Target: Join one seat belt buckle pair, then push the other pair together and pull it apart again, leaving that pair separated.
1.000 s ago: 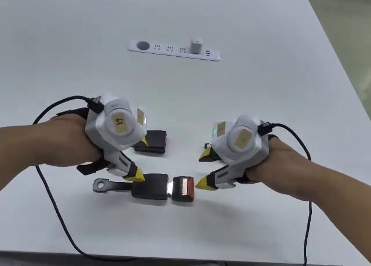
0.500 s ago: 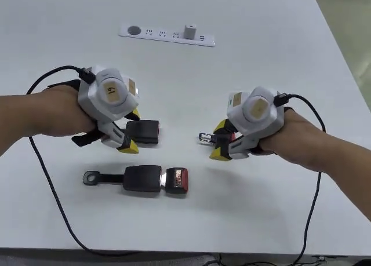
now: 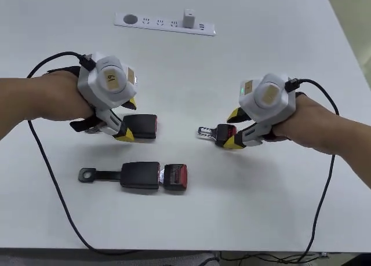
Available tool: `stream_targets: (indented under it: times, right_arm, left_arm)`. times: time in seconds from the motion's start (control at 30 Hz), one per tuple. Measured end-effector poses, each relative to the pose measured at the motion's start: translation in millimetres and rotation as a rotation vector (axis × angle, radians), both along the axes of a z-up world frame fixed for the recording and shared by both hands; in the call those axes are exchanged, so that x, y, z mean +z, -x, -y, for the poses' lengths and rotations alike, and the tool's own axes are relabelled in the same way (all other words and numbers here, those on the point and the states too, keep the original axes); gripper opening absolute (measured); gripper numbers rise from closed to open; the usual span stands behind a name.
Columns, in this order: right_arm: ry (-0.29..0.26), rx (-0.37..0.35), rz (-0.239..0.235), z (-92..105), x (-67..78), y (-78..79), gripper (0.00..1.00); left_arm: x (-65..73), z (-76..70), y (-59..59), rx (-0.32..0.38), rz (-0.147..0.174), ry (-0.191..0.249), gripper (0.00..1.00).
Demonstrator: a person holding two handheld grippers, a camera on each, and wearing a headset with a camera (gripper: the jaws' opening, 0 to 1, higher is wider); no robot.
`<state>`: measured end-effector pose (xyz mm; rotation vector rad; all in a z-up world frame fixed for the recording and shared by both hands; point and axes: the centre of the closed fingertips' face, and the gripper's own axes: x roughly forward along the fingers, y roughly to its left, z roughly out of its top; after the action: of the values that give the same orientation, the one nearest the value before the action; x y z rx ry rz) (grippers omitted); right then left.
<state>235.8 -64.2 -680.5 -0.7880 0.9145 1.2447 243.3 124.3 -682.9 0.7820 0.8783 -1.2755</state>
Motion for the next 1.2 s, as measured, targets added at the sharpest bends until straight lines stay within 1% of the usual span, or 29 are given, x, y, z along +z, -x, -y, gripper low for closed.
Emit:
stream_targets:
  times: [0.03, 0.1, 0.13, 0.17, 0.2, 0.23, 0.27, 0.3, 0.33, 0.37, 0.43, 0.5, 0.57, 0.63, 0.7, 0.77, 0.8, 0.93, 1.0, 1.13, 1.17, 1.2]
  right_arm:
    - [-0.003, 0.001, -0.003, -0.6, -0.1, -0.5, 0.34]
    - [-0.005, 0.010, -0.017, -2.1, -2.9, 0.9, 0.34]
    - [-0.002, 0.023, -0.028, -1.0, -9.4, -0.3, 0.33]
    - [-0.003, 0.029, -0.037, -0.8, -9.9, 0.1, 0.34]
    - [0.000, 0.038, -0.044, -0.1, -10.3, 0.4, 0.33]
    - [0.006, 0.044, -0.049, 0.8, -12.4, 1.1, 0.33]
    - [0.014, 0.053, -0.052, 1.9, -13.9, 2.1, 0.33]
    - [-0.016, 0.075, -0.032, -3.1, -14.2, -1.1, 0.34]
    - [0.014, 0.062, -0.050, 3.3, -15.9, -0.9, 0.34]
    - [0.006, 0.070, -0.050, 2.0, -15.6, -2.0, 0.33]
    - [0.009, 0.098, -0.043, 0.8, -14.2, 0.8, 0.33]
    - [0.010, 0.107, -0.040, 0.4, -14.6, 0.2, 0.33]
    - [0.012, 0.117, -0.037, 0.1, -14.2, 0.4, 0.33]
    - [0.013, 0.115, -0.038, -0.4, -13.7, 0.0, 0.33]
    - [0.018, 0.116, -0.036, -0.6, -13.2, -0.3, 0.33]
    - [0.018, 0.116, -0.034, -1.5, -13.1, 0.3, 0.33]
    - [0.016, 0.113, -0.035, -1.9, -15.5, -1.2, 0.33]
    - [0.012, 0.102, -0.027, -4.0, -13.1, -1.8, 0.33]
    - [0.008, 0.100, -0.025, -8.4, -13.5, -4.3, 0.33]
    - [-0.002, 0.112, -0.026, -20.2, -13.3, -2.8, 0.33]
    - [-0.005, 0.112, -0.026, -25.5, -11.7, -0.2, 0.33]
    - [-0.008, 0.110, -0.022, -29.2, -10.9, 0.4, 0.33]
  left_arm:
    - [-4.4, -1.9, -1.8, -0.005, -0.004, -0.002, 0.47]
    - [-10.6, -3.8, -1.6, -0.010, -0.013, -0.011, 0.46]
    - [-11.1, -3.7, 0.4, -0.013, -0.016, -0.020, 0.46]
    - [-11.2, -3.3, 1.8, -0.014, -0.020, -0.025, 0.46]
    - [-9.7, -0.6, 2.8, -0.001, -0.038, -0.003, 0.45]
    - [-10.3, -2.4, 0.7, -0.001, -0.031, -0.014, 0.44]
    - [-11.4, -3.8, -0.5, -0.003, -0.032, -0.010, 0.45]
    - [-11.9, -4.6, -1.5, -0.001, -0.034, -0.011, 0.44]
    - [-11.9, -4.6, -1.7, -0.003, -0.033, -0.010, 0.44]
    - [-9.2, -3.2, 1.1, -0.014, -0.033, -0.011, 0.42]
    - [-6.9, -0.7, 4.5, -0.027, -0.032, -0.007, 0.40]
    - [-12.3, -4.3, 0.3, -0.023, -0.032, -0.006, 0.40]
    - [-9.6, -2.4, 3.0, -0.030, -0.032, -0.003, 0.39]
    - [-7.2, -0.5, 4.8, -0.022, -0.034, -0.006, 0.37]
    - [-7.7, 0.1, 5.1, -0.029, -0.035, -0.009, 0.35]
    - [-9.3, -0.7, 3.7, -0.033, -0.034, -0.012, 0.34]
    - [-8.9, 0.3, 3.7, -0.034, -0.034, -0.014, 0.34]
    - [-8.5, 0.8, 4.5, -0.040, -0.032, -0.019, 0.34]
    - [-9.2, 0.4, 4.0, -0.042, -0.031, -0.020, 0.34]
    - [-8.2, 1.6, 5.0, -0.051, -0.031, -0.027, 0.34]
    - [-8.2, 1.7, 5.3, -0.052, -0.032, -0.029, 0.34]
    - [-9.4, 0.8, 3.9, -0.050, -0.034, -0.028, 0.34]
